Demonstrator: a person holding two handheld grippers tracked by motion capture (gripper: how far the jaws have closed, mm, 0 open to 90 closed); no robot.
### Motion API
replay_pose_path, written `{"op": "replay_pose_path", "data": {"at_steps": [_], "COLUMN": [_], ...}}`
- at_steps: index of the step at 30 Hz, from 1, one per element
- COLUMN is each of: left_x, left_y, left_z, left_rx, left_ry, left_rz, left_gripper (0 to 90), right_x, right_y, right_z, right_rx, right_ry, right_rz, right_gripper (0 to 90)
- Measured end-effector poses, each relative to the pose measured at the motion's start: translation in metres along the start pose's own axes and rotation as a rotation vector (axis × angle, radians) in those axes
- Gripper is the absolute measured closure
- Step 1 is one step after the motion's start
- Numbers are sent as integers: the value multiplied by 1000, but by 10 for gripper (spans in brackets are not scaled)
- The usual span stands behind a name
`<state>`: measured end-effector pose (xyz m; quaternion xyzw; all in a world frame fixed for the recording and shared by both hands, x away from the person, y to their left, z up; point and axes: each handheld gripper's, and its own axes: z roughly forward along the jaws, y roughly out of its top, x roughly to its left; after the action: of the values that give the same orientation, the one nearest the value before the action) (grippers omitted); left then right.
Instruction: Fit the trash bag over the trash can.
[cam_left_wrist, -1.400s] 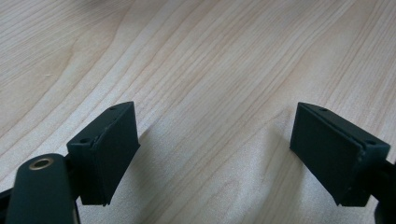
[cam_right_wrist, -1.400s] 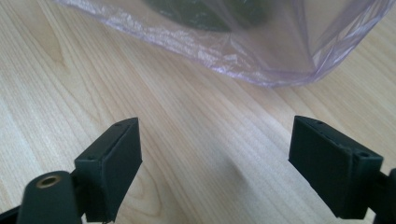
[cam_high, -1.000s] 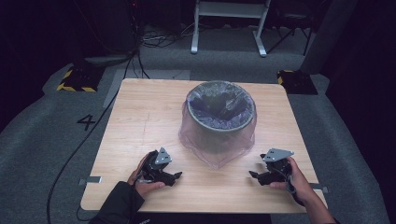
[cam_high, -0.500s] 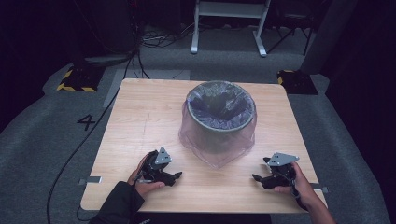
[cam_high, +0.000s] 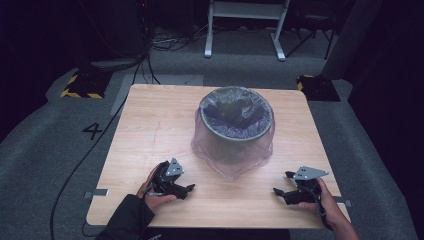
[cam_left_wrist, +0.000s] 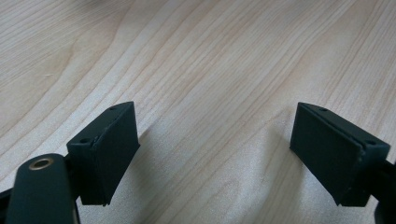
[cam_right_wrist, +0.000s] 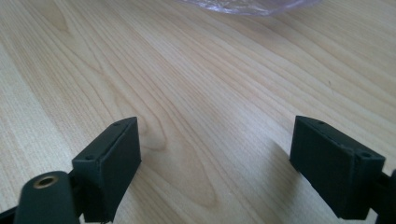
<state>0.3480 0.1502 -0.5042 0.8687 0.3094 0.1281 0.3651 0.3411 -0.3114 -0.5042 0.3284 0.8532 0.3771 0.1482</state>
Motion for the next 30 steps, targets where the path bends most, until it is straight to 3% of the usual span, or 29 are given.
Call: {"op": "replay_pose_path", "data": {"at_steps": [22,30], "left_x": [0,0], "left_y": [0,0], "left_z": [0,0], "left_rx": [2,1], "left_ry": [-1,1], "left_rz": [1,-2], "left_gripper": [147,147], "right_x": [-24,-28], "right_y": [-29,-32], "right_z": [-32,-35], "right_rx": [1,0], "right_ry": [-82,-90], "right_rz": [79,86], "right_gripper": [157,158]}}
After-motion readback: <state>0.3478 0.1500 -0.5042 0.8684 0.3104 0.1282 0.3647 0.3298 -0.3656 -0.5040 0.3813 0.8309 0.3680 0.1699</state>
